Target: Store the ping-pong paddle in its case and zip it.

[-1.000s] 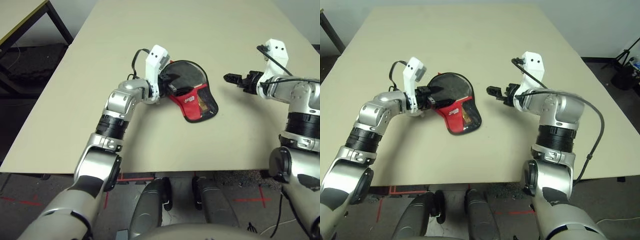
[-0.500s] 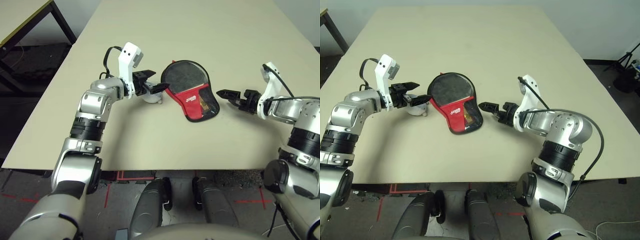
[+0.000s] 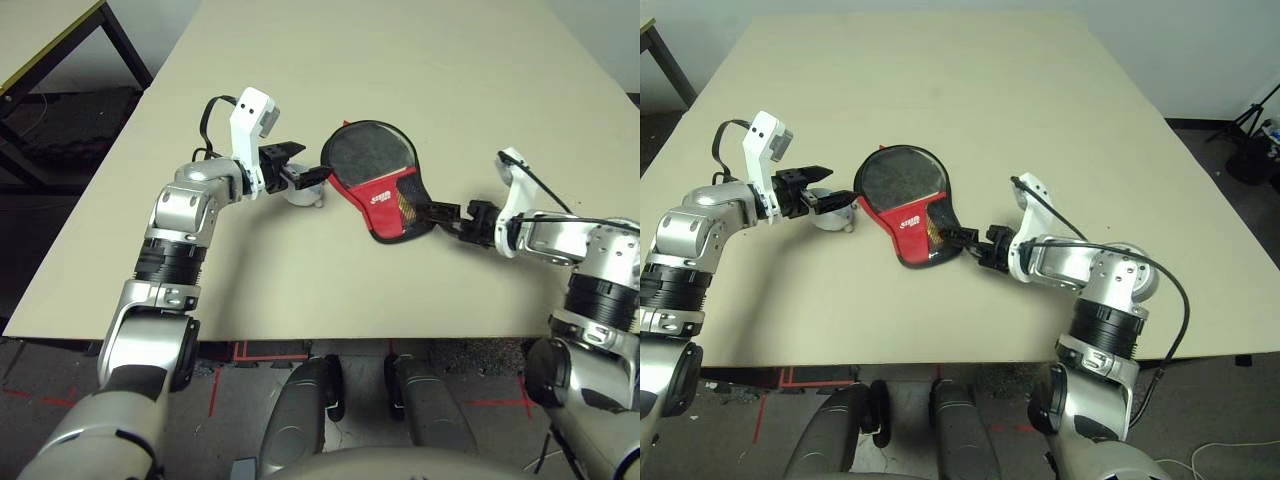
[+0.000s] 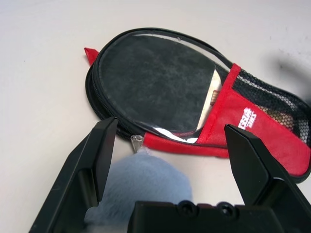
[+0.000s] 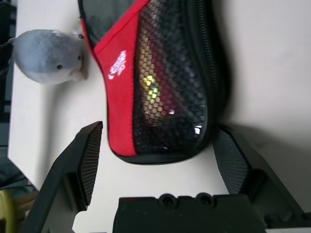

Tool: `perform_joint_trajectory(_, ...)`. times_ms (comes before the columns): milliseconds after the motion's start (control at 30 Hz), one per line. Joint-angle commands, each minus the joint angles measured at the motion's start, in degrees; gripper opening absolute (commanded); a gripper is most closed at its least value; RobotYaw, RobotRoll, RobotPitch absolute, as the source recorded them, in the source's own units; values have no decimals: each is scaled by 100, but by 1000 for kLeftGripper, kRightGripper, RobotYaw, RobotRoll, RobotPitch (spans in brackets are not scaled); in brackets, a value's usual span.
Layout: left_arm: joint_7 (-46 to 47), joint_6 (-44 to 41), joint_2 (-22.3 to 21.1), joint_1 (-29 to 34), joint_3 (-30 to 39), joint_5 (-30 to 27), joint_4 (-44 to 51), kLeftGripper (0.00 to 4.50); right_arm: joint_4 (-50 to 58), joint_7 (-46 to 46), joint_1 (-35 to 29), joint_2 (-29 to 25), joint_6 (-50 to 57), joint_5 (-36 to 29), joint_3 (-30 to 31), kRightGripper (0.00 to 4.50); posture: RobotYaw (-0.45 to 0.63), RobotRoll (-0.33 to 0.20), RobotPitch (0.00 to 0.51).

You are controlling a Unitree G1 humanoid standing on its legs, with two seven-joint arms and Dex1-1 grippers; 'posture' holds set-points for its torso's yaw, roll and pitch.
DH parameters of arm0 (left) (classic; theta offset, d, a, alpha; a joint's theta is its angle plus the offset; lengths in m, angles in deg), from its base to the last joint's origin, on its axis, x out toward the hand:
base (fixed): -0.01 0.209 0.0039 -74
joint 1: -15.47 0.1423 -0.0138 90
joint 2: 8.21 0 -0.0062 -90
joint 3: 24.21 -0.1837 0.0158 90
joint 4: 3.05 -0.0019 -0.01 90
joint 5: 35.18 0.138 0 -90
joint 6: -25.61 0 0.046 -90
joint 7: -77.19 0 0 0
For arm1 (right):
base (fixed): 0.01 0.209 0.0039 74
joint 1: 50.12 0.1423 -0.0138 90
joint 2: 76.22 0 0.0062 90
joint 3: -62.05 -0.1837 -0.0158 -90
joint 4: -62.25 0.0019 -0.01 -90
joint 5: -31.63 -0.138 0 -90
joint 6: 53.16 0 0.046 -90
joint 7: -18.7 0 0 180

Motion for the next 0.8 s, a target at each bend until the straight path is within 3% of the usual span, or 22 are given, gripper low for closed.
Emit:
perform_joint_trajectory(33, 42, -38, 45, 13, 54, -16, 32, 4500, -195, 176, 111, 300, 133, 17, 60, 4464, -81, 0, 192)
perform_joint_trajectory(300, 71, 5, 104, 39, 53, -5, 6, 4500, -294, 152, 316, 647, 52, 570, -5, 4464, -80, 0, 191)
perform_joint_trajectory(400, 88, 15, 113, 45, 60, -6, -3, 4500, -245, 112, 296, 743, 1, 738, 0, 3947, -80, 0, 192)
perform_joint_trajectory(800, 105, 63, 147, 49, 44, 21, -34, 4500, -112, -151, 242, 820, -11, 1264, -2, 181, -85, 0, 189)
